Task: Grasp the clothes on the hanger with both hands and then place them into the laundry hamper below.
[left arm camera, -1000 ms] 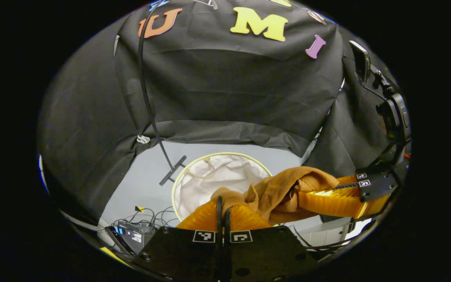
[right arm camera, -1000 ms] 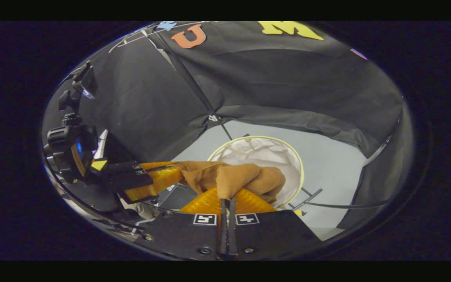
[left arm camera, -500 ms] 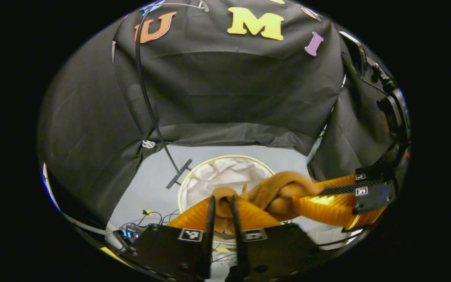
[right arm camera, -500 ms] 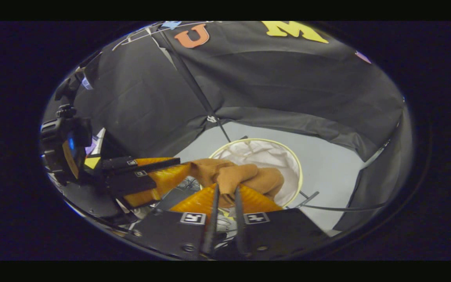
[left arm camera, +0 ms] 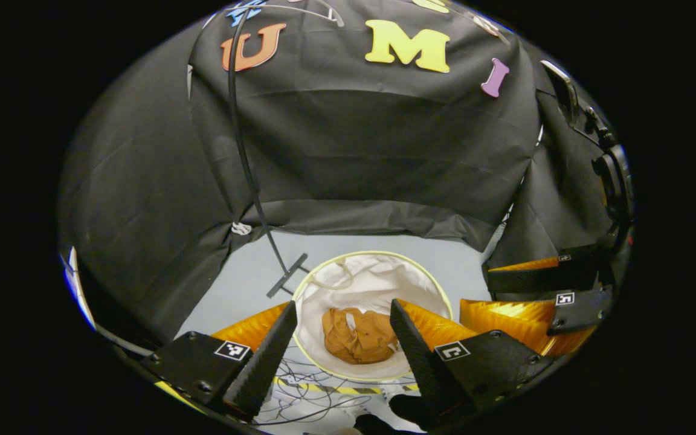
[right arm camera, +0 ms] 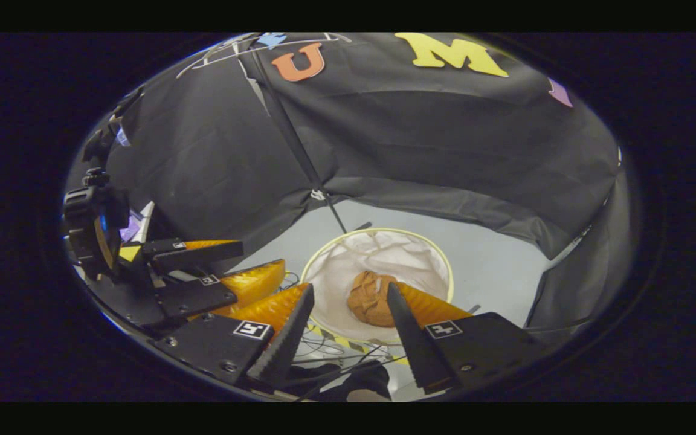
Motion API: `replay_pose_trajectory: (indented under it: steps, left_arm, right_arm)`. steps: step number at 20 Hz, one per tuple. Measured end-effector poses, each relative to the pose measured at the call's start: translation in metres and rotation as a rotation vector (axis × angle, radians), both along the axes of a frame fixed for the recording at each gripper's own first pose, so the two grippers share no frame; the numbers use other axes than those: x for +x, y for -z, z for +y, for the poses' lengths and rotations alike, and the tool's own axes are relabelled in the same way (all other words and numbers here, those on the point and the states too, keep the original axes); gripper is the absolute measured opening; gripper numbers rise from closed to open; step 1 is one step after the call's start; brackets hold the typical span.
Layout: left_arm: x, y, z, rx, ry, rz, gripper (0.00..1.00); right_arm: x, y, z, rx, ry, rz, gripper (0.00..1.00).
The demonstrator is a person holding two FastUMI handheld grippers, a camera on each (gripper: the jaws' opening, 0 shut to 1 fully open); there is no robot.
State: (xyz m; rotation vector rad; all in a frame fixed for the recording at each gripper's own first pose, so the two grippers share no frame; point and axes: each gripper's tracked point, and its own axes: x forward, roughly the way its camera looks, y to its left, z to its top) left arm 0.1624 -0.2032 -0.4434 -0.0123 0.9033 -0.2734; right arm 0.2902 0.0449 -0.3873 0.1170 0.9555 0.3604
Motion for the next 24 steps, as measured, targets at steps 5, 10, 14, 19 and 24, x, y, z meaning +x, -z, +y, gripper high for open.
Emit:
replay_pose_trajectory:
  steps: [5, 10, 14, 19, 24]
  left_arm:
    - [-0.005, -0.008, 0.009, 0.004, -0.007, -0.015, 1.0]
    - [-0.004, -0.039, 0.021, -0.002, -0.015, -0.077, 0.95]
    - [0.002, -0.087, 0.036, -0.006, -0.024, -0.176, 0.95]
    - [0.007, -0.181, 0.074, -0.022, -0.072, -0.378, 0.95]
    - [0.004, -0.28, 0.103, 0.001, -0.102, -0.605, 0.99]
  right_arm:
    - [-0.002, -0.002, -0.003, -0.022, 0.004, -0.011, 0.79]
    - [-0.002, -0.034, -0.003, -0.043, 0.031, -0.098, 0.82]
    - [-0.003, -0.092, -0.007, -0.062, 0.075, -0.239, 0.82]
    - [-0.017, -0.19, -0.013, -0.066, 0.143, -0.455, 0.82]
    - [-0.049, -0.289, -0.026, -0.041, 0.206, -0.638, 1.0]
